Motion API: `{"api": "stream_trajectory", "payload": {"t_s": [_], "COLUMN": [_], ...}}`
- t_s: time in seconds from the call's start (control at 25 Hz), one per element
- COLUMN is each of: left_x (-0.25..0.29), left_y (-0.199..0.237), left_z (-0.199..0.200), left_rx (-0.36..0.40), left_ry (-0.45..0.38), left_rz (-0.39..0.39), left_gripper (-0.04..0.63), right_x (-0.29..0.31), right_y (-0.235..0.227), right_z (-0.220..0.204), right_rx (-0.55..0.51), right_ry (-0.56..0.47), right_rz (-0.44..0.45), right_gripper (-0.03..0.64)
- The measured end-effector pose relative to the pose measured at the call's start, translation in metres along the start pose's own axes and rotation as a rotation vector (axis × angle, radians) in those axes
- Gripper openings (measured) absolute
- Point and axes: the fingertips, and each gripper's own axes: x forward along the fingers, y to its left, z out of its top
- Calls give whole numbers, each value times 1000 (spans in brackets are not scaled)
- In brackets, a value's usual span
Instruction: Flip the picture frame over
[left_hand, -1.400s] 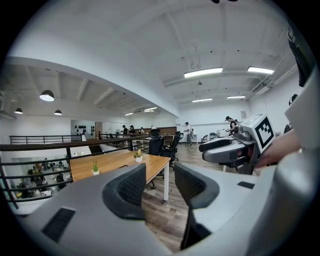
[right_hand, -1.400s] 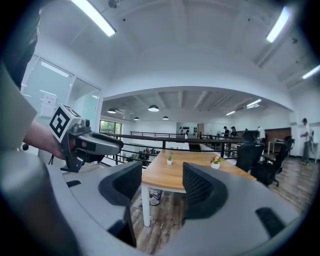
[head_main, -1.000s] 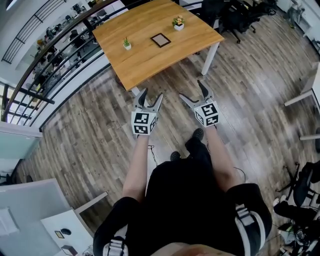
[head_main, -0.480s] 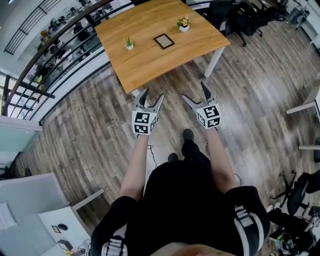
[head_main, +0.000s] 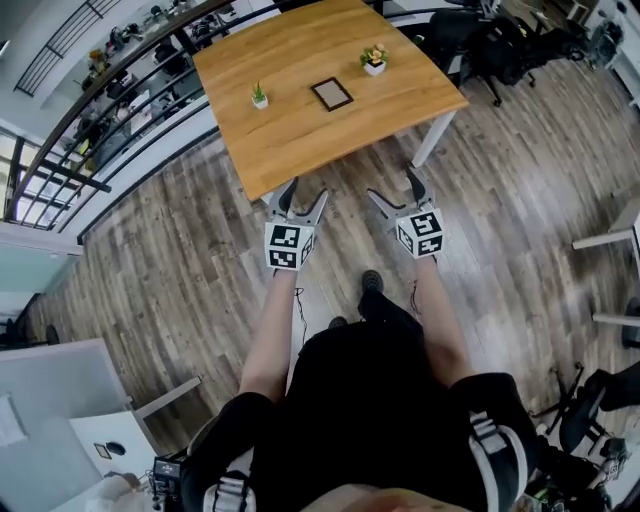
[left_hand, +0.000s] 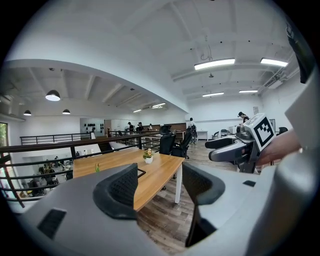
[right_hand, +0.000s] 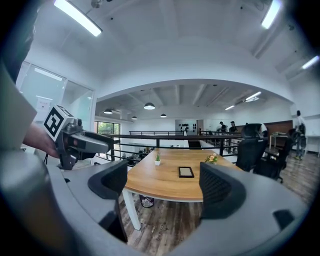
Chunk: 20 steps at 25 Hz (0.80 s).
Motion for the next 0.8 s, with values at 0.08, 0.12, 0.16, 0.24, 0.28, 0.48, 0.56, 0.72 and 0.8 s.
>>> {"api": "stream_trajectory", "payload": {"t_s": [0.08,0.12,0.16,0.24,0.28,0.48,0.56,0.72,0.8], "left_x": [12,18,24,35,40,64,69,77,79], "left_y": [5,8,10,13,13,14,15,16,16], "left_z": [0,0,0,1,1,9,11,7,6], "left_rx": [-8,-13,-15,-19,-23,-38,-35,-36,-37], "left_ry": [7,12,16,22,24,20,25,39,45], "left_rz": [15,25,35,56,65,110,125,145,157], "left_gripper": [279,279,279,279,279,279,279,279,279], "right_x": [10,16,22,32,36,50,55,65,69], "right_y": [-11,-17,-21,-32,-38,-67,-75,-84,-87], "right_z": [0,0,0,1,0,1,1,-5,-7], "right_rx": [2,2,0,-1,0,-5,1,8,7], "right_ry": [1,2,4,8,10,17,15,26,32], "right_rz": [15,25,38,61,70,107,121,140,151], "right_gripper": [448,448,448,448,448,447,443,436,435]}}
